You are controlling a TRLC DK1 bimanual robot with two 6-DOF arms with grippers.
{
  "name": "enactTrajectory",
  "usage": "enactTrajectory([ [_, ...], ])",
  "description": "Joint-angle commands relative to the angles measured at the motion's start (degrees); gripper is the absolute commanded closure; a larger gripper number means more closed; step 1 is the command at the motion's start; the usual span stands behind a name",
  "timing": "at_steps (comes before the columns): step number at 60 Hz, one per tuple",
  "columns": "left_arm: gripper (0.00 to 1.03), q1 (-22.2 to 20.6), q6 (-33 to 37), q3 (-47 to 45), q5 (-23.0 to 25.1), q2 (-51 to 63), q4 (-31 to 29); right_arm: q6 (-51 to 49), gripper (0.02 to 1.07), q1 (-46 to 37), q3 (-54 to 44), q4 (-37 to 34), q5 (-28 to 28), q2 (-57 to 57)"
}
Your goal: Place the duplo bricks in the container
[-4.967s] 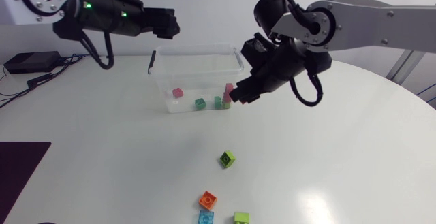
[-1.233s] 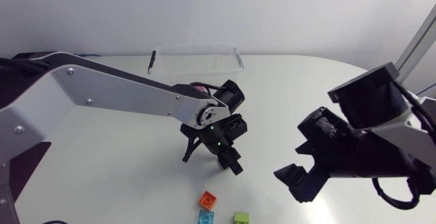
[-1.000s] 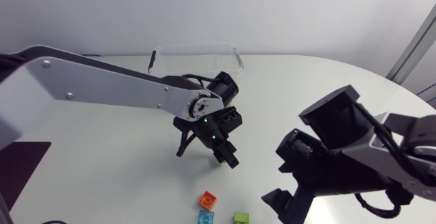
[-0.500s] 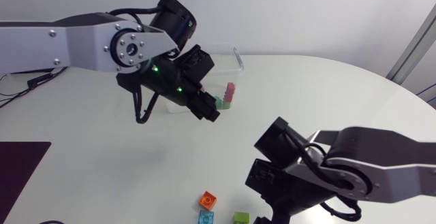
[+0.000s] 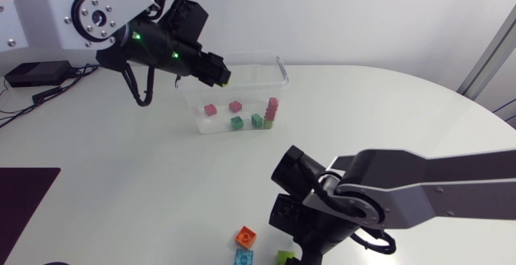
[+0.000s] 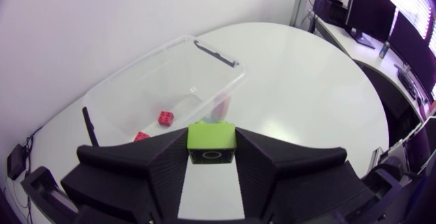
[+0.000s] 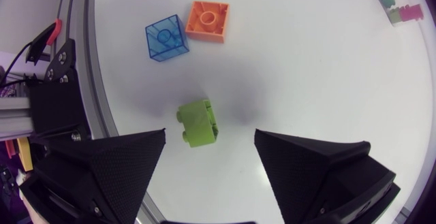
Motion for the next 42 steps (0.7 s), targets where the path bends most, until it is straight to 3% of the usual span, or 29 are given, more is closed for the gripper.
enactTrajectory([
  [1, 0.83, 1.24, -2.68, 1.72, 0.65, 0.46, 2.98, -1.09, 0.17, 1.22, 1.42, 0.84, 0.51, 1.81],
  [20, 0.82, 5.46, -4.88, 4.27, -0.58, 9.34, 10.89, -0.83, 0.24, 2.54, 2.39, 0.49, 1.12, 3.48],
  [26, 0.81, 6.17, -5.23, 5.33, -1.28, 12.24, 12.12, -0.74, 0.36, 2.72, 2.21, 0.49, 1.21, 4.01],
  [37, 0.78, 7.31, -6.38, 8.14, -2.16, 16.55, 12.21, -0.04, 0.78, 2.45, 1.86, 2.07, 1.03, 3.57],
  [42, 0.63, 7.31, -6.46, 8.58, -2.51, 17.25, 12.39, 0.14, 0.87, 2.45, 1.07, 2.51, 1.03, 2.95],
])
